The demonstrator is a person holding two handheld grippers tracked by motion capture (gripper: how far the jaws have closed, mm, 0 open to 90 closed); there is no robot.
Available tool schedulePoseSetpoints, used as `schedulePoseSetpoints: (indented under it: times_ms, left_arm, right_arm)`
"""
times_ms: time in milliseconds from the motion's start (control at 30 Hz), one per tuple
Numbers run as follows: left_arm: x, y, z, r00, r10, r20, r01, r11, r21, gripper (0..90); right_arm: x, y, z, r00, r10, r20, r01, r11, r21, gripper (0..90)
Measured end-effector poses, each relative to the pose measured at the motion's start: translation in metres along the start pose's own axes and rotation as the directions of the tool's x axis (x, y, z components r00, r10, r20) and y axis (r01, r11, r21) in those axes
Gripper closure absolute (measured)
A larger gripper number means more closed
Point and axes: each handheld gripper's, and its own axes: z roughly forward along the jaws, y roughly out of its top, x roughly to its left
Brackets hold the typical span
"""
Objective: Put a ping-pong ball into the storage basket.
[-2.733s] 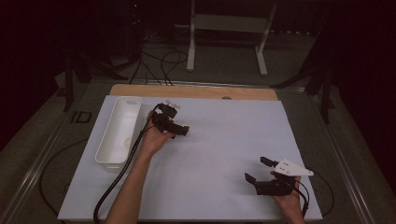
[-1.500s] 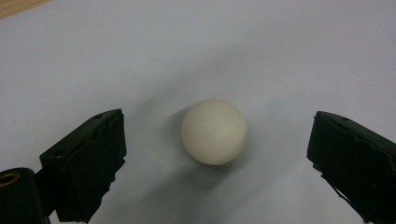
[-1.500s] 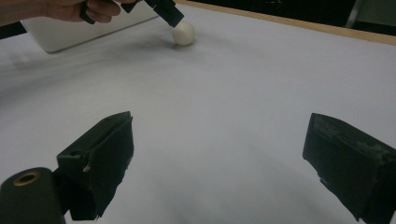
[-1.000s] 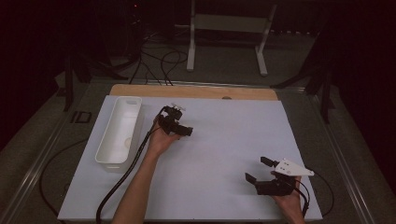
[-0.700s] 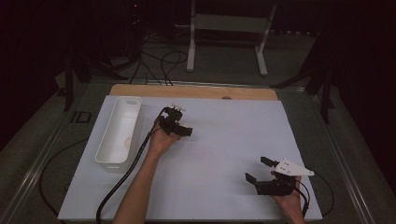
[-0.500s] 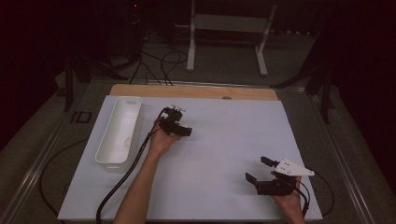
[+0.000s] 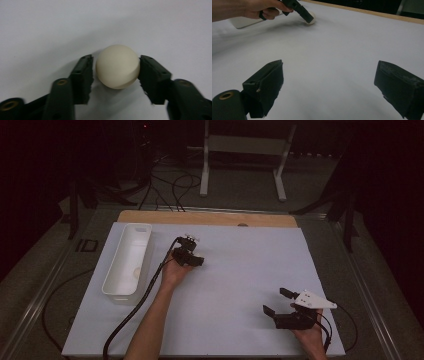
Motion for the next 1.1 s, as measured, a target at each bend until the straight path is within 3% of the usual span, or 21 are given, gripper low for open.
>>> schedulePoseSetpoints:
  times_ms: [67,800,1100]
  left_arm:
    - [0.0,0.0,0.0,1.0,-0.005,-0.005,0.005,1.0,-0.003,50.9]
    - [0.001,-0.003,-0.005,0.9998,-0.01,-0.019,0.01,0.9999,-0.011,51.2]
    - [0.001,0.0,-0.017,0.9998,-0.012,-0.016,0.011,0.9993,-0.036,51.2]
  right_arm:
    - [0.0,0.0,0.0,1.0,-0.001,-0.001,0.001,1.0,-0.001,8.3]
    - [0.0,0.0,0.0,1.0,0.0,0.0,0.0,1.0,-0.001,8.2]
    - [0.0,0.0,0.0,1.0,0.001,-0.002,-0.001,1.0,-0.001,8.2]
